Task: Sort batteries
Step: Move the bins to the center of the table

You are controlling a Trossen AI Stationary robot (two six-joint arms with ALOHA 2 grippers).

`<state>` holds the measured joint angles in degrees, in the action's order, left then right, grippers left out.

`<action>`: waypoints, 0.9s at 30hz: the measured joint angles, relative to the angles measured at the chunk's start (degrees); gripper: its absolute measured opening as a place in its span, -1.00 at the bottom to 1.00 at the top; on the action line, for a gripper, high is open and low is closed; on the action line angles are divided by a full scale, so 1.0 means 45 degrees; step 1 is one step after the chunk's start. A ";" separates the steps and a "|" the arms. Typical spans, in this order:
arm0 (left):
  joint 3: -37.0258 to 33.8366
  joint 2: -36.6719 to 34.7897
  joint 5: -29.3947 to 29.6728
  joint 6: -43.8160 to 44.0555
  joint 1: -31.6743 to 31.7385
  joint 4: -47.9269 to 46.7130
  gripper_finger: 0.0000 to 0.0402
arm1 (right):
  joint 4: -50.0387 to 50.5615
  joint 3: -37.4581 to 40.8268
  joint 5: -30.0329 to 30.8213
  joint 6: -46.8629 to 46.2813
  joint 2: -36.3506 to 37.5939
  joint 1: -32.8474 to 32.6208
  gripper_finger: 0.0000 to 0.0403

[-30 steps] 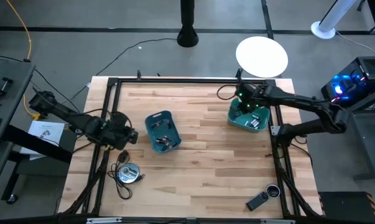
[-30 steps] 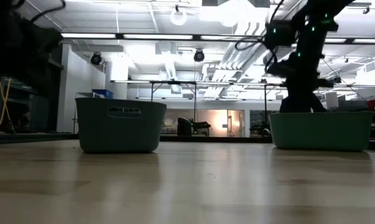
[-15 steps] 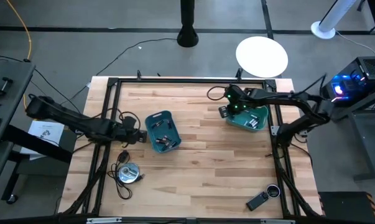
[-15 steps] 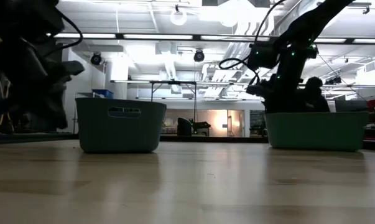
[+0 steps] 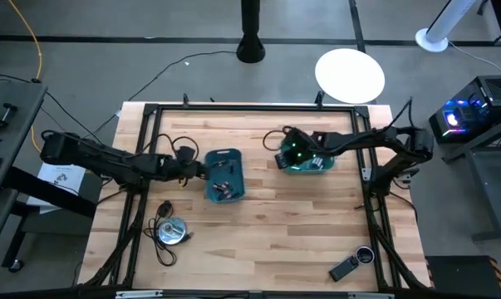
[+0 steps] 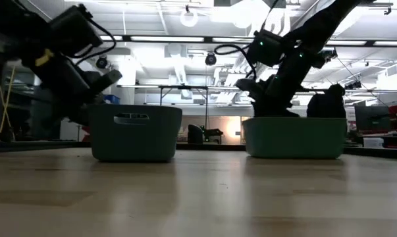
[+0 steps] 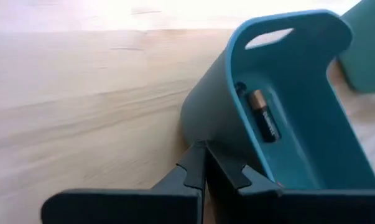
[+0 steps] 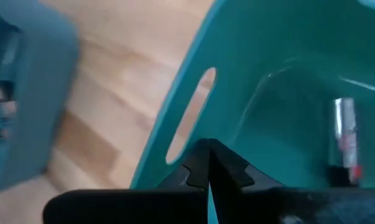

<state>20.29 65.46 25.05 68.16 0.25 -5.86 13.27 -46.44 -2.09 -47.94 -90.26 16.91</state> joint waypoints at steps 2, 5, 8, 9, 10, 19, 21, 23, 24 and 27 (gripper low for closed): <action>0.0000 0.0537 -0.0273 -0.0211 0.0293 0.0913 -1.00 | -0.0720 -0.0005 0.0003 -0.0481 -0.0276 -0.0412 -1.00; 0.0000 0.1370 -0.0629 -0.0202 0.0534 0.2231 -1.00 | -0.1716 -0.0010 0.0019 -0.1299 -0.0763 -0.0983 -1.00; 0.0010 0.2108 -0.0917 -0.0188 0.0581 0.3481 -1.00 | -0.2829 -0.0015 0.0119 -0.2153 -0.1271 -0.1573 -1.00; 0.0010 0.2268 -0.1026 -0.0173 0.0568 0.3684 -1.00 | -0.3261 -0.0015 0.0121 -0.2420 -0.1446 -0.1755 -1.00; 0.0010 0.2421 -0.1050 -0.0152 0.0563 0.3918 -1.00 | -0.3653 -0.0021 0.0126 -0.2706 -0.1614 -0.1926 -1.00; 0.0022 0.2344 -0.0325 0.0852 0.0524 0.4425 -1.00 | -0.5345 -0.0024 0.1015 -0.5050 -0.2301 -0.3148 -1.00; 0.0001 0.2325 -0.0216 0.1009 0.0524 0.4622 -1.00 | -0.5635 -0.0024 0.1248 -0.5373 -0.2299 -0.3276 -1.00; 0.0000 0.2390 -0.0103 0.1150 0.0478 0.4980 -1.00 | -0.5841 -0.0042 0.1388 -0.5655 -0.2301 -0.3331 -1.00; 0.0000 0.2393 -0.0083 0.1220 0.0427 0.5011 -1.00 | -0.5798 -0.0153 0.1439 -0.5685 -0.2301 -0.3354 -1.00; 0.0000 0.2400 0.0209 0.1627 0.0182 0.5182 -1.00 | -0.5807 -0.0558 0.1687 -0.5681 -0.2301 -0.3352 -1.00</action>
<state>20.29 76.26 25.99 75.48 1.07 17.46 -12.86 -48.94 5.50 -73.50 -100.62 1.83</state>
